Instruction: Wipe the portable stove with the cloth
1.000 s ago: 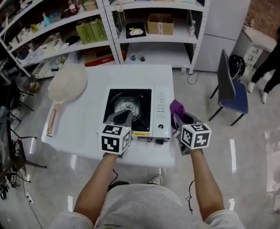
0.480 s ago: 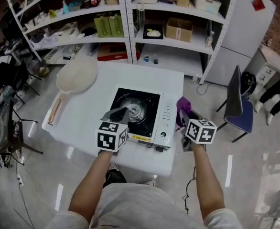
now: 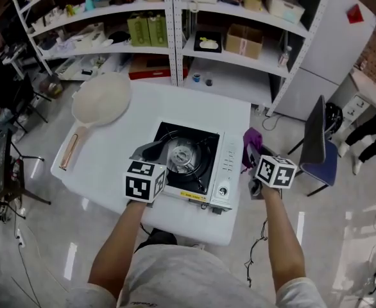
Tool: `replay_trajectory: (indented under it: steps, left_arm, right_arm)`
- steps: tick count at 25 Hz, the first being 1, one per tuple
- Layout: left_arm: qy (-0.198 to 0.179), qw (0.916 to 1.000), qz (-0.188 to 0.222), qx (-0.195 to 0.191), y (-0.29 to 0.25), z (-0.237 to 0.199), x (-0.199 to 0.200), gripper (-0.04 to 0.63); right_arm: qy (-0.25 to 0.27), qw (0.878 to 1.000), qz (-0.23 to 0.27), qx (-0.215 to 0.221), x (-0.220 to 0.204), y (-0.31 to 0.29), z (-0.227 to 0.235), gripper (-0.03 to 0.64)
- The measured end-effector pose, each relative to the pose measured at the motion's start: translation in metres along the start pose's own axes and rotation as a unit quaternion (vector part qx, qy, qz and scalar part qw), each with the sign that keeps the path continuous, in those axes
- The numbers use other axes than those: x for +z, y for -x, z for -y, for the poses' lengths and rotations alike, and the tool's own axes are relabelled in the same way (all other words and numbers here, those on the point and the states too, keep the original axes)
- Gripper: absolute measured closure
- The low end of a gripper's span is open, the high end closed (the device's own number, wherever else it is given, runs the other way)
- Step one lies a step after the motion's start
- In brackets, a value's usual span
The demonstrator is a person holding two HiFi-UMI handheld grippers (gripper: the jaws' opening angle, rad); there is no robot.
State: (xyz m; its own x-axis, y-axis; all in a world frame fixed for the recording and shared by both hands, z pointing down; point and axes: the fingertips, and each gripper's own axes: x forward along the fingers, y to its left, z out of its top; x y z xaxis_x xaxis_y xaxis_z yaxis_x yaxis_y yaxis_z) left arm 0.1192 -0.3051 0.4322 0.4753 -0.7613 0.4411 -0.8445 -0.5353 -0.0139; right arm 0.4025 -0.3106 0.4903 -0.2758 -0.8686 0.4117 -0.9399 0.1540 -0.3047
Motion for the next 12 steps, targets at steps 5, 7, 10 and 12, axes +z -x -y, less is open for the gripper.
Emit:
replay_trajectory:
  steps: [5,7,10,12]
  left_arm:
    - [-0.003,1.0000,-0.004,-0.007,-0.007,-0.019,0.004,0.591]
    - [-0.004,1.0000,-0.003,-0.008,-0.009,-0.028,0.005,0.591]
    - [-0.001,1.0000,-0.002,-0.009,-0.012,-0.038,0.004,0.591]
    - [0.000,1.0000,-0.002,-0.009,-0.013,-0.045,0.004,0.591]
  right_arm:
    - [0.005,1.000,-0.006,-0.014,0.011,-0.014,0.008,0.555]
    - [0.009,1.000,-0.007,-0.016,0.015,-0.019,0.007,0.555]
    - [0.031,0.999,-0.021,-0.012,0.014,-0.025,0.009,0.555]
    - [0.055,0.998,-0.037,-0.009,0.013,-0.027,0.011,0.555]
